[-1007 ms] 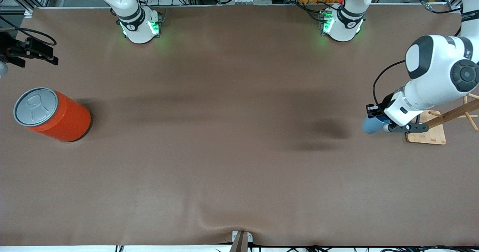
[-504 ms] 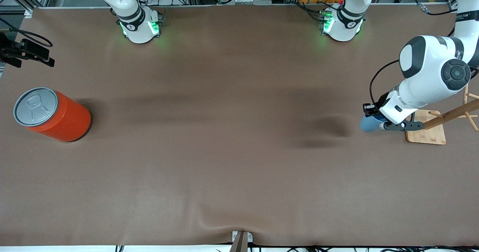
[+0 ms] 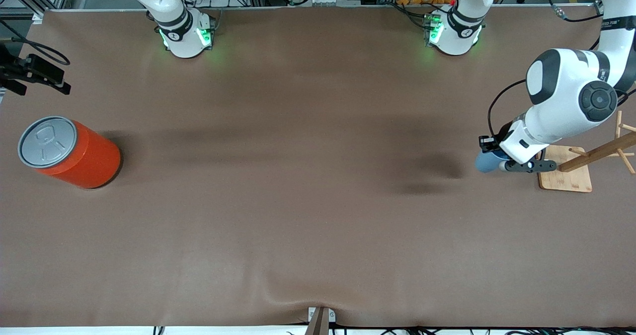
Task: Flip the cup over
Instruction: 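Rotate the cup upright and lower it beside the wooden stand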
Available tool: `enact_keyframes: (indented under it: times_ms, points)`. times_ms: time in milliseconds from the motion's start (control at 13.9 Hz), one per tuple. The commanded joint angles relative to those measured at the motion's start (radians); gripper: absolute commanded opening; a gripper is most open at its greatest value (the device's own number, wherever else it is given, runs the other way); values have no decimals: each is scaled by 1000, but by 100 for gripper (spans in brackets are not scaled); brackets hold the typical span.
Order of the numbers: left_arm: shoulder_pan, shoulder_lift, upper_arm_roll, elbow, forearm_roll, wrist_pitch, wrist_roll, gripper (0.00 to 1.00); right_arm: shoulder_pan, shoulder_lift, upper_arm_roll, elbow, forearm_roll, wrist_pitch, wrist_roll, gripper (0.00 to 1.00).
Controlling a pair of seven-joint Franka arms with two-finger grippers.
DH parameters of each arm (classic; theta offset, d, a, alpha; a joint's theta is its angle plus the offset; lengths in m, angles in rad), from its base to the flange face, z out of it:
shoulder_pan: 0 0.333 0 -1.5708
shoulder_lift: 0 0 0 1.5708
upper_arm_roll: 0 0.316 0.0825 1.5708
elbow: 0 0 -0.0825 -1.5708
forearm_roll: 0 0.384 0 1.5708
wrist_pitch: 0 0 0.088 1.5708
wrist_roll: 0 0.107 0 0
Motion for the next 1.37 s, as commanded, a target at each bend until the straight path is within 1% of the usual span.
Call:
enact_keyframes:
  times_ms: [0, 144, 216, 288, 360, 504, 576, 647, 863, 935, 1007, 1079, 1151, 1223, 1295]
  points:
    - [-14, 9, -5, -36, 23, 15, -33, 0, -13, -81, 13, -102, -3, 38, 12, 100]
    - [-17, 48, -5, -33, 48, 20, -33, 0, -13, -78, 13, -98, -3, 34, 11, 100]
    - [-17, 74, -5, -30, 92, 20, -33, 0, -12, -75, 13, -89, -6, 34, 6, 100]
    - [-18, 100, -5, -26, 142, 35, -33, 0, -12, -61, 13, -58, -7, 34, 7, 100]
    - [-17, 130, -5, -9, 160, 50, -43, 0, -10, -37, 13, -17, -12, 28, 9, 100]
    - [-20, 194, -5, 54, 161, 51, -70, 0, -15, 17, 13, 70, -15, -39, 9, 100]
    - [-29, 203, -5, 74, 163, 51, -85, 0, -18, 23, 13, 86, -15, -48, 9, 100]
    - [-58, 223, -5, 92, 163, 51, -87, 0, -19, 23, 13, 86, -15, -48, 9, 100]
    - [-66, 275, -5, 141, 178, 51, -87, 0, -26, 23, 10, 86, -16, -50, 7, 100]
    - [-66, 289, -4, 146, 189, 51, -87, 7, -29, 23, 7, 86, -16, -58, 8, 100]
    - [-67, 294, -4, 148, 192, 51, -87, 17, -33, 25, 7, 86, -16, -79, 12, 100]
    - [-67, 297, -4, 154, 192, 51, -86, 37, -36, 25, 7, 86, -16, -84, 15, 100]
    - [-66, 291, -5, 157, 192, 49, -84, 97, -35, 25, 8, 85, -15, -84, 18, 100]
    - [-63, 285, -5, 165, 194, 47, -80, 100, -33, 26, 8, 85, -15, -84, 20, 100]
    - [-61, 276, -5, 193, 192, 34, -76, 100, -30, 31, 8, 79, -13, -85, 18, 100]
